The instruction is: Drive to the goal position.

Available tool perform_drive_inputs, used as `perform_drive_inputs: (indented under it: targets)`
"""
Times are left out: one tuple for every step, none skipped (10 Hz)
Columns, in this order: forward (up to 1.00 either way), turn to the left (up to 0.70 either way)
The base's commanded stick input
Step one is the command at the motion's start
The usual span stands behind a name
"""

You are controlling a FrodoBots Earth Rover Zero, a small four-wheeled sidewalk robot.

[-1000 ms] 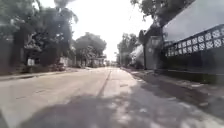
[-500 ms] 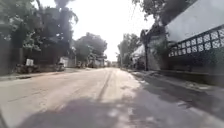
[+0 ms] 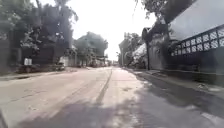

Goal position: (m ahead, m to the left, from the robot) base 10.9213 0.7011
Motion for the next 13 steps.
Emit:
perform_drive_inputs:
  targets:
    - [0.50, 0.00]
    - [0.50, 0.00]
    - [0.50, 0.00]
    - [0.50, 0.00]
    - [0.50, 0.00]
    - [0.50, 0.00]
    - [0.50, 0.00]
    - [0.50, 0.00]
    - [0.50, 0.00]
    - [0.50, 0.00]
    - [0.50, 0.00]
    - [0.50, 0.00]
    - [0.50, 0.00]
